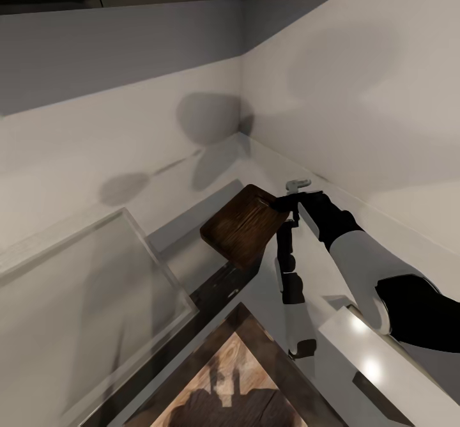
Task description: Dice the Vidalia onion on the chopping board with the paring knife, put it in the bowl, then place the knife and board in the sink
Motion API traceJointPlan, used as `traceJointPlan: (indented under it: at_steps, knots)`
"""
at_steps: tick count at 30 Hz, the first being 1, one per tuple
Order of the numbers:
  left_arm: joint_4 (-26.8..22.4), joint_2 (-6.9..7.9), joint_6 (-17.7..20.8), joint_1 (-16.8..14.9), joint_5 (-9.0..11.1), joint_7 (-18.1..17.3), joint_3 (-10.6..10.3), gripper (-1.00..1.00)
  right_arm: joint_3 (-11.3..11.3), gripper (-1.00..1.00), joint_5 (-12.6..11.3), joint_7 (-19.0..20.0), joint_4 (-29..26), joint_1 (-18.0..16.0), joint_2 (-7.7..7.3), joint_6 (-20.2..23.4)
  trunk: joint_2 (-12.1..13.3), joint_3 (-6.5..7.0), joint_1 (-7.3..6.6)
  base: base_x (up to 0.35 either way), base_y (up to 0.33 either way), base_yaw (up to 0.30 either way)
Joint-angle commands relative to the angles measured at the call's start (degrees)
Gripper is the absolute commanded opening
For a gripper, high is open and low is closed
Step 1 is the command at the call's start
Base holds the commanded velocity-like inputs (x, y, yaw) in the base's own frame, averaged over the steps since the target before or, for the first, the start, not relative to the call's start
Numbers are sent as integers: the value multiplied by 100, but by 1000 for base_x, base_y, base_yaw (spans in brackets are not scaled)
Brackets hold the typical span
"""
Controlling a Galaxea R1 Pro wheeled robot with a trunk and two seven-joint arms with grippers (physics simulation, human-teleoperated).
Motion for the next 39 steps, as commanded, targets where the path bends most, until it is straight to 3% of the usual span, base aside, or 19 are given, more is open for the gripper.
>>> traceJointPlan:
  at_steps: [1, 5, 6, 39]
  knots:
    - [-11, -4, -10, 4, -60, 13, 24, 100, 31, 100, -6, 11, 137, 0, 0, 33, -7, -9, 4, 0, 0, 0]
    - [-11, -4, -10, 4, -60, 13, 24, 100, 31, 100, -7, 11, 137, 0, -1, 35, -7, -9, 4, 0, 0, 0]
    - [-11, -4, -12, 4, -60, 13, 24, 100, 31, -100, -7, 11, 137, 0, -3, 35, -7, -9, 4, 0, 0, 0]
    - [-14, 2, -7, 4, -45, 13, 48, 100, 34, -100, 43, -18, 361, 0, -41, 30, -7, -9, 4, 0, 0, 0]
